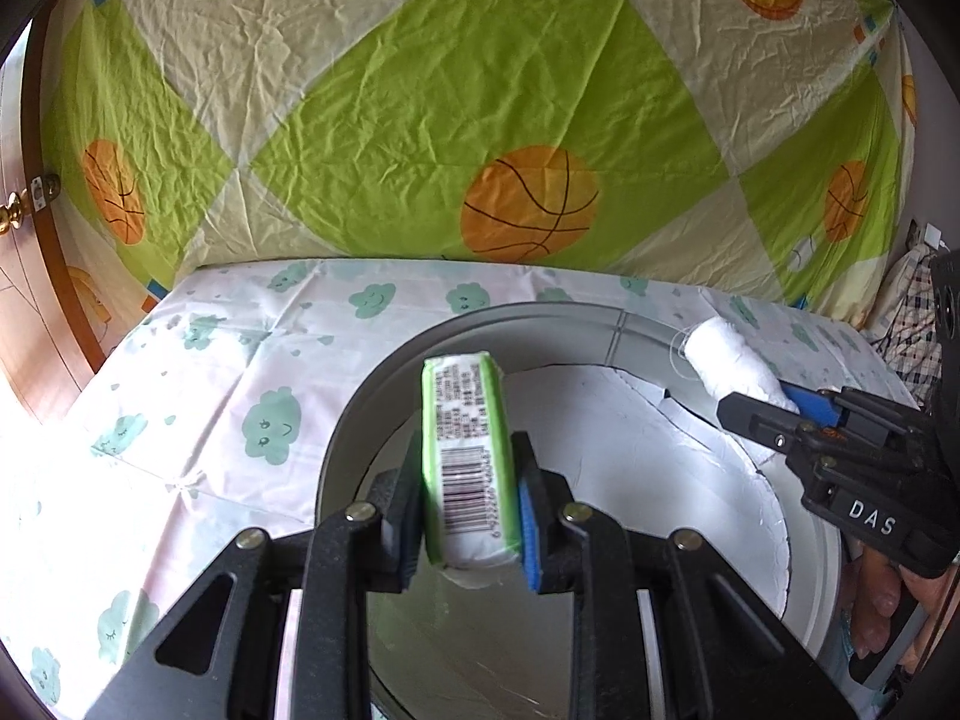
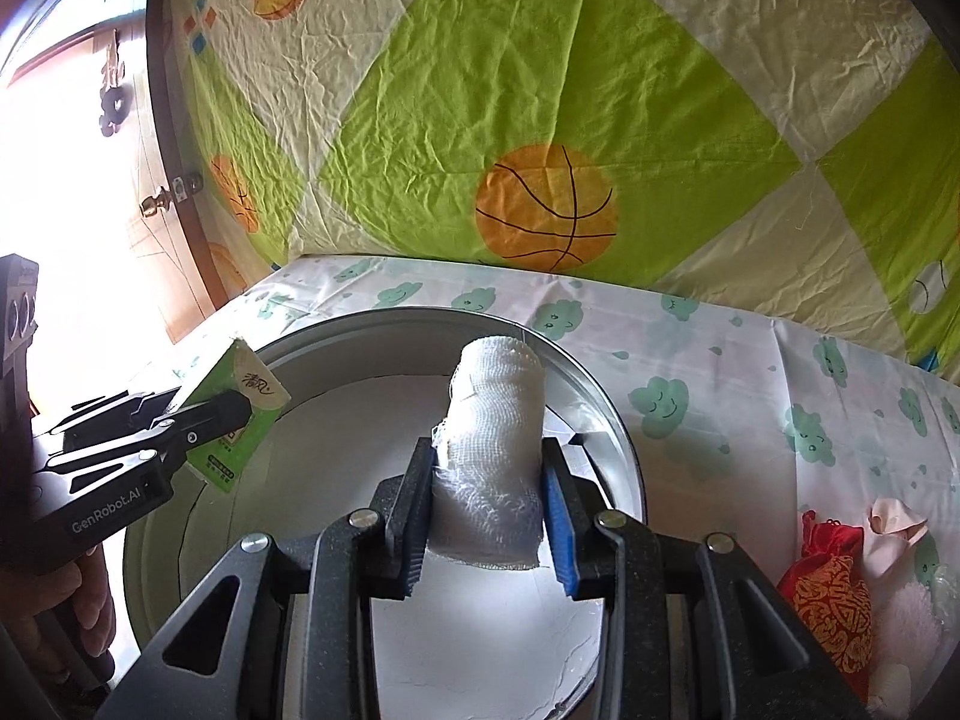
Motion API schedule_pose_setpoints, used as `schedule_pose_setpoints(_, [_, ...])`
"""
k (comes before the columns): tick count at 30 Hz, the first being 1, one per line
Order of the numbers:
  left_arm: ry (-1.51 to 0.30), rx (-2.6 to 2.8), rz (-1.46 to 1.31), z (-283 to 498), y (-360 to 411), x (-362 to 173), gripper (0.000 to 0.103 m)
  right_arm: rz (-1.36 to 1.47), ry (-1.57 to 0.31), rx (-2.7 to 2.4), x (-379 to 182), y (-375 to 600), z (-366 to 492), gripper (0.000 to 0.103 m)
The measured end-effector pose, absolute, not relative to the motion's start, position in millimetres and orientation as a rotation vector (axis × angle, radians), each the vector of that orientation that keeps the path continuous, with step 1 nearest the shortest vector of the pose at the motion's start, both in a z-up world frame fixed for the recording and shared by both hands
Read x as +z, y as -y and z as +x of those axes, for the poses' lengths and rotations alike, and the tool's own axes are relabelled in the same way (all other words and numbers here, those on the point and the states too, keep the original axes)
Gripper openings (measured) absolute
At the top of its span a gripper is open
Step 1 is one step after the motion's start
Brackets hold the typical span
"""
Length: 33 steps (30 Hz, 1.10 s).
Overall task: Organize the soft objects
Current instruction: 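Lower and release the soap box into the tin while the right tool releases the rolled cloth there, then grasp the clear bag of cotton swabs with the right tool while the left tool moves to the pink-edged towel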
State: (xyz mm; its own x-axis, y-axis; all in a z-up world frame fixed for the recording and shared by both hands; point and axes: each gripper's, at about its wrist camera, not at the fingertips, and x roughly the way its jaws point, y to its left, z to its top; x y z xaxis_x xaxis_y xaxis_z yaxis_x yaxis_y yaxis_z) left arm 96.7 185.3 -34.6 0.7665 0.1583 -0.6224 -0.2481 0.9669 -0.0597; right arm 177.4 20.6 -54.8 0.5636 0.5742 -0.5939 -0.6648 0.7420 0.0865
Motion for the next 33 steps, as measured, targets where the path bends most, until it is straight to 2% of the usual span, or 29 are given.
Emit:
schedule_pose_setpoints(12, [-0.719, 0.232, -0.129, 109.0, -190.7, -44.2, 0.025, -0.187, -0.683, 0.722, -59.9, -31.3, 186.9, 0.036])
schedule_pose_setpoints(13, [-0.724, 0.232, -0.125, 110.0, -189.9, -45.0, 0.029, -0.193, -0.697, 0.725, -61.7, -32.7, 188.3, 0.037])
schedule_pose_setpoints(15, [-0.732, 0.248, -0.111, 110.6, -187.5, -45.8, 0.043, -0.205, -0.708, 0.715, -63.2, -34.6, 188.9, 0.039])
schedule_pose_setpoints(16, [-0.727, 0.255, -0.11, 108.7, -187.1, -44.7, 0.06, -0.202, -0.693, 0.705, -60.2, -32.8, 187.3, 0.051])
schedule_pose_setpoints(17, [-0.713, 0.252, -0.113, 105.4, -186.3, -42.5, 0.072, -0.192, -0.678, 0.71, -56.0, -30.1, 185.0, 0.061])
schedule_pose_setpoints(21, [-0.626, 0.266, -0.107, 85.5, -178.5, -27.9, 0.082, -0.159, -0.621, 0.733, -33.7, -14.2, 170.7, 0.064])
schedule_pose_setpoints(25, [-0.547, 0.269, -0.131, 59.9, -166.1, -21.0, 0.097, -0.14, -0.572, 0.745, -15.3, 13.4, 152.0, 0.067])
schedule_pose_setpoints(33, [-0.455, 0.228, -0.144, 16.3, -120.1, -29.6, 0.1, -0.091, -0.508, 0.661, -14.4, 105.9, 118.8, 0.071])
